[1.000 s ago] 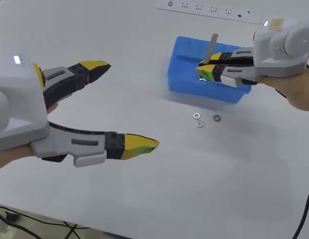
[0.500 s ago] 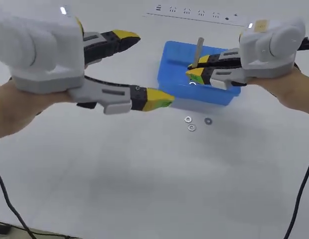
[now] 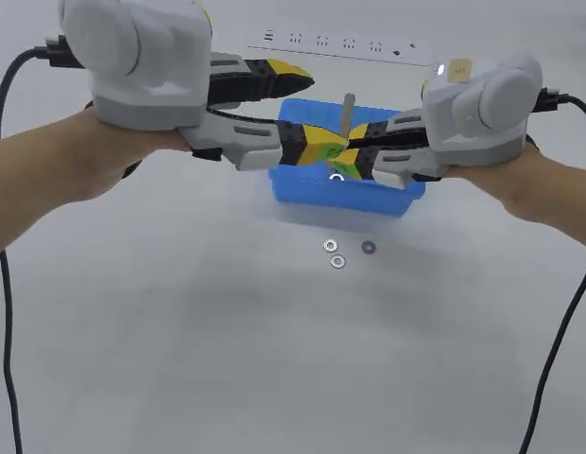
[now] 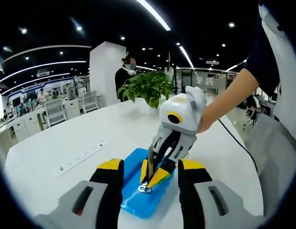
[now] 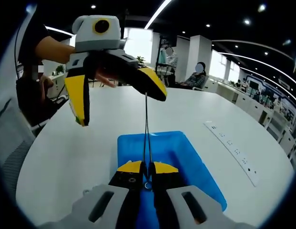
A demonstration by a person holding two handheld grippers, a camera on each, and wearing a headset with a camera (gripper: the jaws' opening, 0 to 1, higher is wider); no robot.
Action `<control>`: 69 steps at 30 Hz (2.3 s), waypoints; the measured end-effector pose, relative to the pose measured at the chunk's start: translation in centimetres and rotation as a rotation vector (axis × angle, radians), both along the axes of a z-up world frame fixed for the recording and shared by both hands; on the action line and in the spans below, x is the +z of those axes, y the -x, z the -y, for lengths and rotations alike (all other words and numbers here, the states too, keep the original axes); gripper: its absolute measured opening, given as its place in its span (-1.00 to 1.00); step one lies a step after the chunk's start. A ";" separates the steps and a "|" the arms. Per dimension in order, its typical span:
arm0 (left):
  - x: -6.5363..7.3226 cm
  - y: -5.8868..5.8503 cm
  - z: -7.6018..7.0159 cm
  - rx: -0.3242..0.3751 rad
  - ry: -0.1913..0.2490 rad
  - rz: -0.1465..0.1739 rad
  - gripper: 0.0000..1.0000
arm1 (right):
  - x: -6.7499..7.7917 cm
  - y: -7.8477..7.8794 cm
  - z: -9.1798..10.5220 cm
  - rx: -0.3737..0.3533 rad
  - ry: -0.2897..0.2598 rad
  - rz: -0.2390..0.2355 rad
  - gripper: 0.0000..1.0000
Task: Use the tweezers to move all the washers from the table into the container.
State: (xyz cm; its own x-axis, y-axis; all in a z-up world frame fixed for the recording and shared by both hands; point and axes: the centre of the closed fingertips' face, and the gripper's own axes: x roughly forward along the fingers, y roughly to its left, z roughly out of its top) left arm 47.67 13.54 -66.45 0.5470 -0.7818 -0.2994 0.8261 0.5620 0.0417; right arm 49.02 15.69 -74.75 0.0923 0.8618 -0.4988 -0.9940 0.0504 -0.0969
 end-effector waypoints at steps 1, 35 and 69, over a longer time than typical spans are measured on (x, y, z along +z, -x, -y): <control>0.0 -0.1 0.2 -0.003 -0.002 0.002 -0.03 | 0.0 0.0 0.0 0.000 0.001 0.001 -0.85; 0.4 0.0 3.3 -0.245 -0.168 0.102 -0.92 | 0.4 0.3 0.2 0.036 0.013 0.024 -0.82; 4.2 -1.4 0.3 -0.093 -0.126 0.140 -0.91 | 3.9 0.3 3.0 -0.137 -0.015 0.057 0.13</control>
